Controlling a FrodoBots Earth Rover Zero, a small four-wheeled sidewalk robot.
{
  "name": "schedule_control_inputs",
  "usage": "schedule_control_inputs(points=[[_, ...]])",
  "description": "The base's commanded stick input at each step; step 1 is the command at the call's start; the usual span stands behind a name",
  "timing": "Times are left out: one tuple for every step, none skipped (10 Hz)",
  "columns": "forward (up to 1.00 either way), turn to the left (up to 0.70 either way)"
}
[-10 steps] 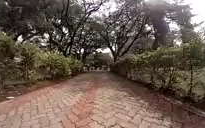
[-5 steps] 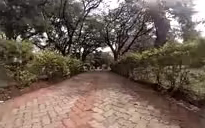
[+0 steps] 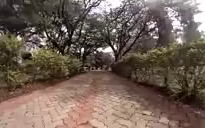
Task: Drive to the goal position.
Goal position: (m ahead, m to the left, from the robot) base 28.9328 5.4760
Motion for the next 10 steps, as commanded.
schedule_control_inputs(points=[[0.7, 0.0], [0.7, 0.0], [0.7, 0.0], [0.7, 0.0], [0.7, 0.0], [0.7, 0.0], [0.7, 0.0], [0.7, 0.0], [0.7, 0.0], [0.7, 0.0]])
